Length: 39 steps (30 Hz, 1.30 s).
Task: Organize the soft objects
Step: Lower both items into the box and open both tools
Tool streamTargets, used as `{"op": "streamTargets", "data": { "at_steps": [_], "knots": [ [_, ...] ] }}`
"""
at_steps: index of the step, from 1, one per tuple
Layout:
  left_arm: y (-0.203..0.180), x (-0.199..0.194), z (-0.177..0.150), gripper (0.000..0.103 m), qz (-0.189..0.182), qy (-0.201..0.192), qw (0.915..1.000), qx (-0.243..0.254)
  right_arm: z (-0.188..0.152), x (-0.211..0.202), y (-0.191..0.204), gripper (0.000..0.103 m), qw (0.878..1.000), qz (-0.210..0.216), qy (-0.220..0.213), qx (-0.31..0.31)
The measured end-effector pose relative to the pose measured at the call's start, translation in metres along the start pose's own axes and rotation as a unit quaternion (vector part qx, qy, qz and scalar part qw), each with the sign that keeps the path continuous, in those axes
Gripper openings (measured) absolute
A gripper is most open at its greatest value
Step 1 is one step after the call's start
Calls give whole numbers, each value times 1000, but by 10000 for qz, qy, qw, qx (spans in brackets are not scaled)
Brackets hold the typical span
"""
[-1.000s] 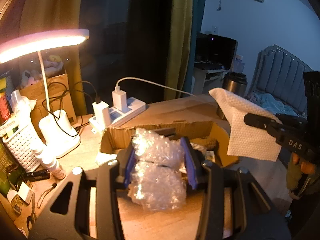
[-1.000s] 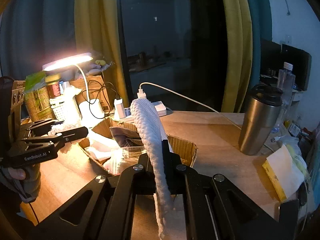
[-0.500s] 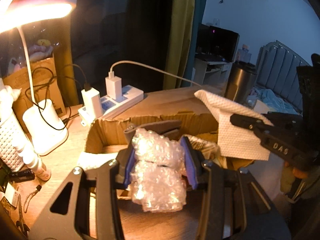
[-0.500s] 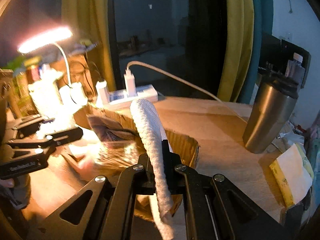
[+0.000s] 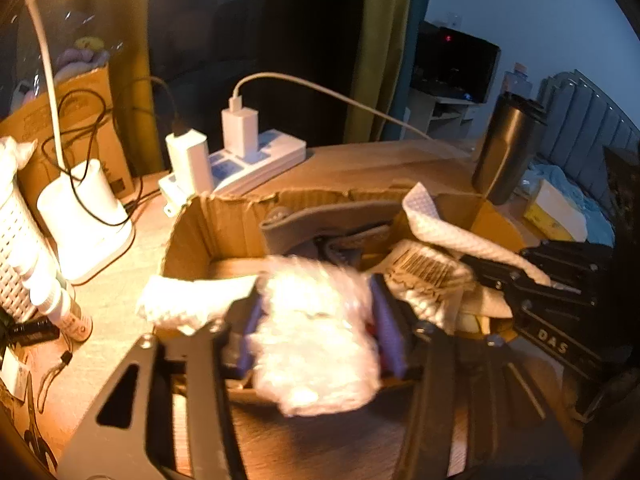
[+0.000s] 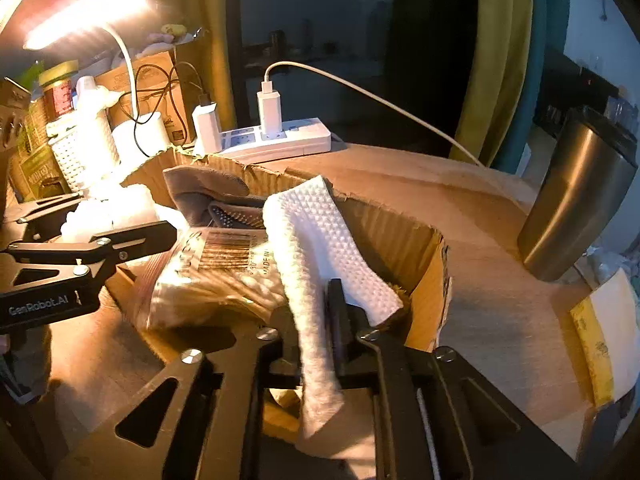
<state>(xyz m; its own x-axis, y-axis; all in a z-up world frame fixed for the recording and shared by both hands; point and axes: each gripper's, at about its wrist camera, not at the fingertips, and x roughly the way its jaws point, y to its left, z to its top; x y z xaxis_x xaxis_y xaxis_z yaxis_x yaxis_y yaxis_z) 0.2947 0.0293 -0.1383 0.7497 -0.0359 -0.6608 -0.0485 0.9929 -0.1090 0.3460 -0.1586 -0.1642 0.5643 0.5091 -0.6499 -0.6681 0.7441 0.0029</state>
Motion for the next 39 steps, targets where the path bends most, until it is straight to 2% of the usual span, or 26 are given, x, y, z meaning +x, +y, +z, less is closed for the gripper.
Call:
{"op": "streamTargets", "data": {
  "at_steps": [3,7,9,17,19,20,21,39],
  "knots": [
    [4,2,0,53,11,85,9999,-113,-1,-4,-3,38,9999,105,29,132],
    [4,-3,0,53,19,49,9999,-118,-1,-13,-4,45,9995,184,-62,254],
    [3,-6,1,54,67,-148,9998,-64,-1,-18,-6,51,9991,231,-126,320],
    [3,-22,2,54,117,-288,9995,-40,-1,-37,-4,54,9985,251,-304,391],
    [3,-27,2,61,125,-327,9994,-48,-2,-40,-4,55,9984,219,-322,411],
    [3,-29,2,70,127,-346,9993,-51,-2,-42,-4,55,9984,205,-328,420],
    [3,-32,2,71,129,-371,9992,-52,-3,-44,-4,55,9983,189,-340,434],
    [0,-86,-4,72,41,-858,9963,3,-4,-91,12,57,9972,54,-669,344]
  ]
}}
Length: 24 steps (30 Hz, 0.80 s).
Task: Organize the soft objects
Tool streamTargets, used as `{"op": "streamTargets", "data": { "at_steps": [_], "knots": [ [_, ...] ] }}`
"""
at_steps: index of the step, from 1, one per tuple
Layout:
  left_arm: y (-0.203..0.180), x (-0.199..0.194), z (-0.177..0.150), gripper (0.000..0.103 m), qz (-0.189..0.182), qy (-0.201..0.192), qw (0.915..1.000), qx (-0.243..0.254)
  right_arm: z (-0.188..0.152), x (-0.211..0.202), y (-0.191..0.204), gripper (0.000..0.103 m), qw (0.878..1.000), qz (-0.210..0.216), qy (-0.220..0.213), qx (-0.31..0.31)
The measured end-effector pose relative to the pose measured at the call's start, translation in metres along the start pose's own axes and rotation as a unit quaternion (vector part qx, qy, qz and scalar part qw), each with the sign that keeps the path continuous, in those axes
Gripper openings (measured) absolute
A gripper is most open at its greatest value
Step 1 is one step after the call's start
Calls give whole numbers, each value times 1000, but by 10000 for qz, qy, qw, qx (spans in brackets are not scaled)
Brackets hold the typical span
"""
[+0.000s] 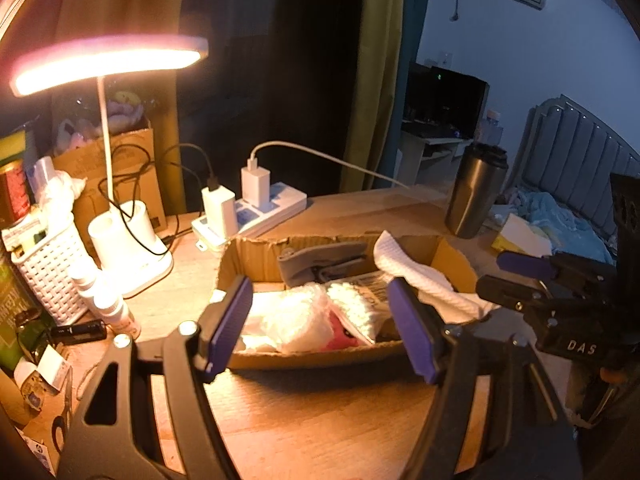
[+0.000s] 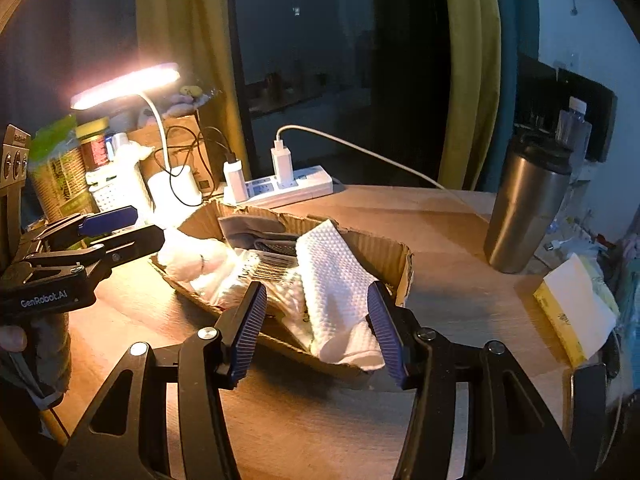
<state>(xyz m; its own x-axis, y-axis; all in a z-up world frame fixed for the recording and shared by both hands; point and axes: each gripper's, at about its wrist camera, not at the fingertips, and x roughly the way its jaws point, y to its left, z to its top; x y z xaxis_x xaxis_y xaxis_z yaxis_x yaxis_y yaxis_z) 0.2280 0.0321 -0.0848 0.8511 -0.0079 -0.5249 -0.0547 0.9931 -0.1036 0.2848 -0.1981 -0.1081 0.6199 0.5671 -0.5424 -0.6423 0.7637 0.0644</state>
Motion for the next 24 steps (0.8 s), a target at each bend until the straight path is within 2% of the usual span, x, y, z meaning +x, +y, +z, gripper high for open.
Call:
{"op": "streamTargets", "data": {
  "at_steps": [3,17,19,21,24],
  "knots": [
    [-2,-11,-1,72,-11,-80,10000,30,0,-9,5,62,10000,-25,-78,-27],
    [-8,-65,-3,73,-51,-515,9986,144,1,-57,29,63,9989,-133,-413,-162],
    [-9,-72,-2,73,-45,-579,9982,155,1,-63,33,66,9986,-178,-455,-192],
    [-10,-82,-2,75,-45,-650,9977,165,0,-70,37,74,9982,-221,-517,-224],
    [-11,-95,-4,80,-41,-753,9970,175,0,-81,43,75,9975,-269,-603,-261]
  ]
}}
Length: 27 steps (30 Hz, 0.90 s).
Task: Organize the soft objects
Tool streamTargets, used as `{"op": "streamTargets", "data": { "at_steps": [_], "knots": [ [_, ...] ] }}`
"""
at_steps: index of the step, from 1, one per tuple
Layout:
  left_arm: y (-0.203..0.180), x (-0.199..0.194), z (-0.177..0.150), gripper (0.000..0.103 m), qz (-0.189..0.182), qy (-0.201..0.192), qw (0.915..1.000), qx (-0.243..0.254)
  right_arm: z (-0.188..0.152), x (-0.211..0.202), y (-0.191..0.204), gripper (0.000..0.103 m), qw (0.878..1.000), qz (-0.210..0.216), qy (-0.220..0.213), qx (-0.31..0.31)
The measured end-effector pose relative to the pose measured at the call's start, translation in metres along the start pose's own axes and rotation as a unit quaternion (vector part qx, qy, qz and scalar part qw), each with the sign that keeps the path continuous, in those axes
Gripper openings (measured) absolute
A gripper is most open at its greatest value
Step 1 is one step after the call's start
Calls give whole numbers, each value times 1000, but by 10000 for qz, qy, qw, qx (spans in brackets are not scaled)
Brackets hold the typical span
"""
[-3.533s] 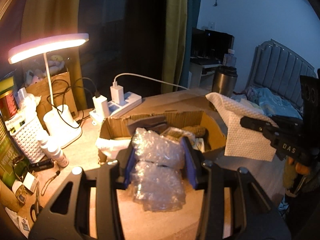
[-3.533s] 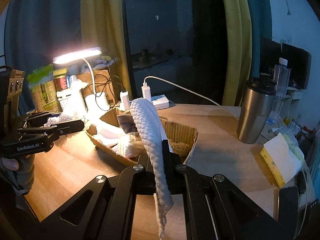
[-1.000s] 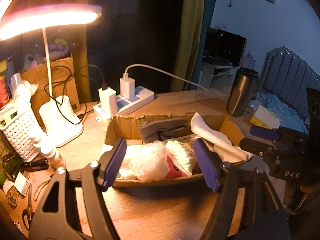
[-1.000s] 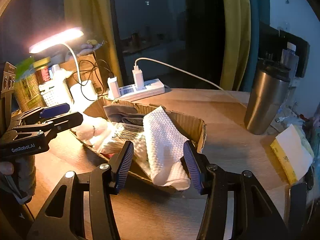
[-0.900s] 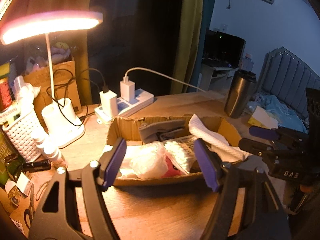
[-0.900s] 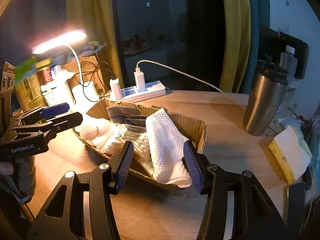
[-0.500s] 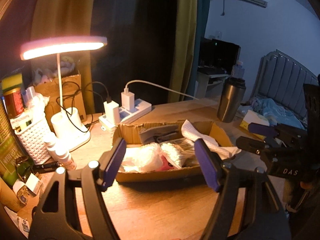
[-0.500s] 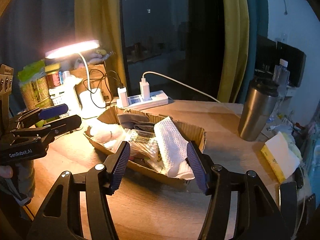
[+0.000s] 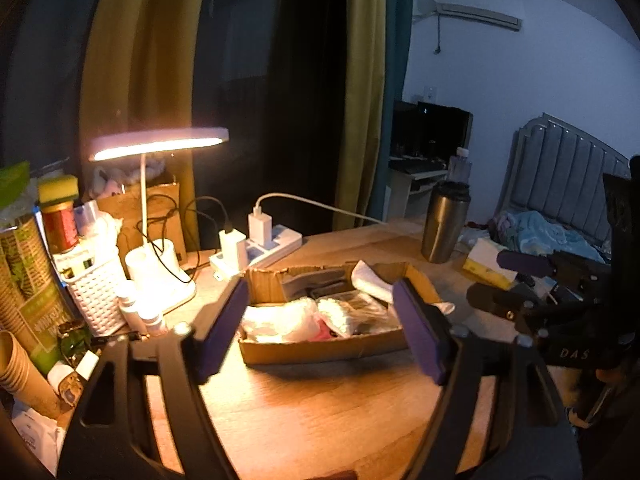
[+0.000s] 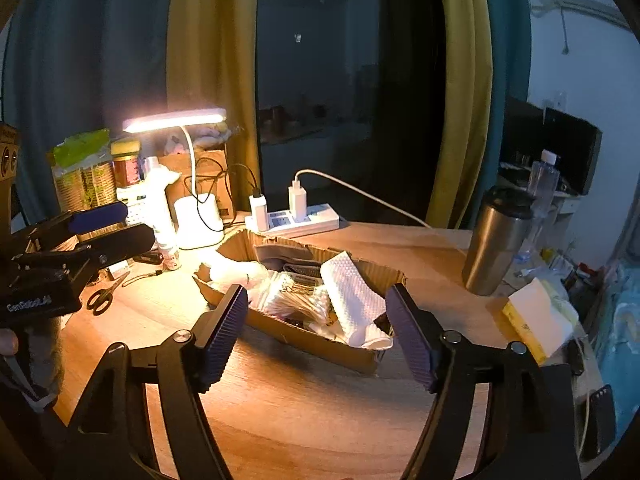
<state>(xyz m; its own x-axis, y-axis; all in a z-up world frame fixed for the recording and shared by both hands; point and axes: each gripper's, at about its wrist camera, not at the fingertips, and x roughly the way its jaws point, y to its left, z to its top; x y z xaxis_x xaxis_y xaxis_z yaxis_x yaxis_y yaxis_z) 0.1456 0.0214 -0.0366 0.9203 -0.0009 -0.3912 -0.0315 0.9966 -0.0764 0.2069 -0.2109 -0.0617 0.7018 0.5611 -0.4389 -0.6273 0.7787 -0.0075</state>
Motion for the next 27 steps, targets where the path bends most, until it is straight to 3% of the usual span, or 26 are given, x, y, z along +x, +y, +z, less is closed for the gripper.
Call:
{"op": "streamTargets", "data": {
  "at_steps": [7,9,27],
  "knots": [
    [-1,-28,0,83,10,-181,9998,6,1,-24,13,83,9998,-49,-186,-57],
    [-2,-36,-1,92,40,-237,9997,34,2,-31,16,83,9997,-45,-243,-50],
    [-17,-110,2,94,310,-761,9966,72,-1,-105,37,83,9967,-327,-745,-18]
  ]
}}
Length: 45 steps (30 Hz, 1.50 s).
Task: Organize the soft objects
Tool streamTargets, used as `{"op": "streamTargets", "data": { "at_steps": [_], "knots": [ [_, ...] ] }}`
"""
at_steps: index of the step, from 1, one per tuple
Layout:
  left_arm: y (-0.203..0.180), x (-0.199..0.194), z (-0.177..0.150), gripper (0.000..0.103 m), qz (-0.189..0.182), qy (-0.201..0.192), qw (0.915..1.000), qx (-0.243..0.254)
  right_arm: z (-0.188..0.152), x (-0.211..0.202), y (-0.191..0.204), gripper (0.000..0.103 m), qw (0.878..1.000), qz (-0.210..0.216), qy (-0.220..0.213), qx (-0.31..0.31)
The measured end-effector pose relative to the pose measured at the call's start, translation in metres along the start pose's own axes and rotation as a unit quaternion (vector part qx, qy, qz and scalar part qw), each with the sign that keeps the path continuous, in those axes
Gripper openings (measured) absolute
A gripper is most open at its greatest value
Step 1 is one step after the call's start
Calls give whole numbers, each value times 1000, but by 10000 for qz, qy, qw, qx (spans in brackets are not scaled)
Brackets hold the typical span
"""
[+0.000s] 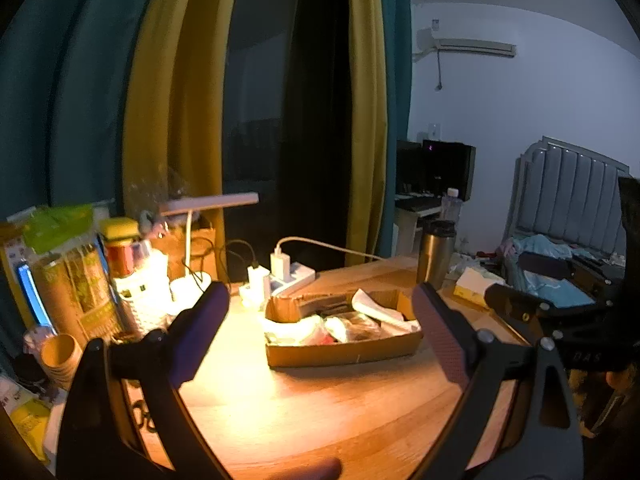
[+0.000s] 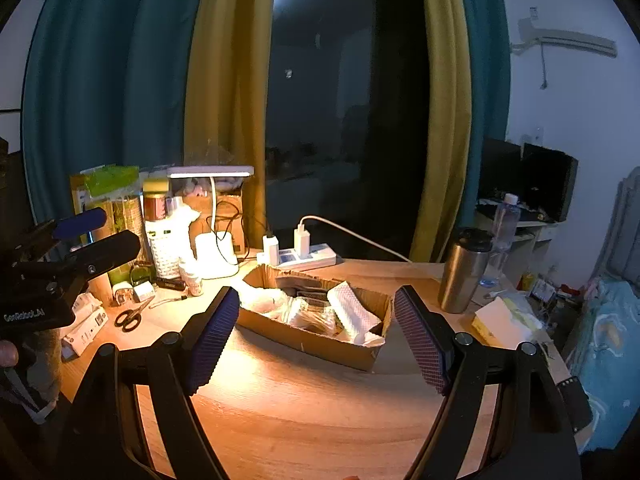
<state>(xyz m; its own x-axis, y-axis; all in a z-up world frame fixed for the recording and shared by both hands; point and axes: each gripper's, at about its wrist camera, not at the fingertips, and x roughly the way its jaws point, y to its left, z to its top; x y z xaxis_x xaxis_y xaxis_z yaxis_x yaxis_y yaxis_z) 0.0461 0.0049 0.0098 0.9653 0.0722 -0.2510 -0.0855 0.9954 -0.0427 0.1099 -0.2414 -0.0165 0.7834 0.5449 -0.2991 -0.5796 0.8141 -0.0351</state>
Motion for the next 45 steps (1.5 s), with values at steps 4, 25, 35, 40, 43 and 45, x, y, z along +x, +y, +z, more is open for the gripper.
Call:
{"op": "streamTargets", "data": {
  "at_steps": [4,25,35,40,43,45],
  "knots": [
    [-4,-19,3,94,108,-167,9998,57,5,-14,1,83,9999,-90,-130,36],
    [-11,-42,18,94,161,-427,9989,124,12,-33,-4,83,9991,-252,-309,114],
    [-13,-41,18,94,168,-411,9989,115,12,-34,-5,83,9991,-253,-296,137],
    [-14,-40,16,94,160,-387,9991,120,12,-34,-5,83,9991,-255,-295,144],
    [-14,-39,15,94,149,-367,9991,134,10,-33,-5,83,9991,-275,-289,157],
    [-14,-40,15,94,149,-363,9991,146,10,-33,-4,83,9991,-276,-286,157]
  ]
}}
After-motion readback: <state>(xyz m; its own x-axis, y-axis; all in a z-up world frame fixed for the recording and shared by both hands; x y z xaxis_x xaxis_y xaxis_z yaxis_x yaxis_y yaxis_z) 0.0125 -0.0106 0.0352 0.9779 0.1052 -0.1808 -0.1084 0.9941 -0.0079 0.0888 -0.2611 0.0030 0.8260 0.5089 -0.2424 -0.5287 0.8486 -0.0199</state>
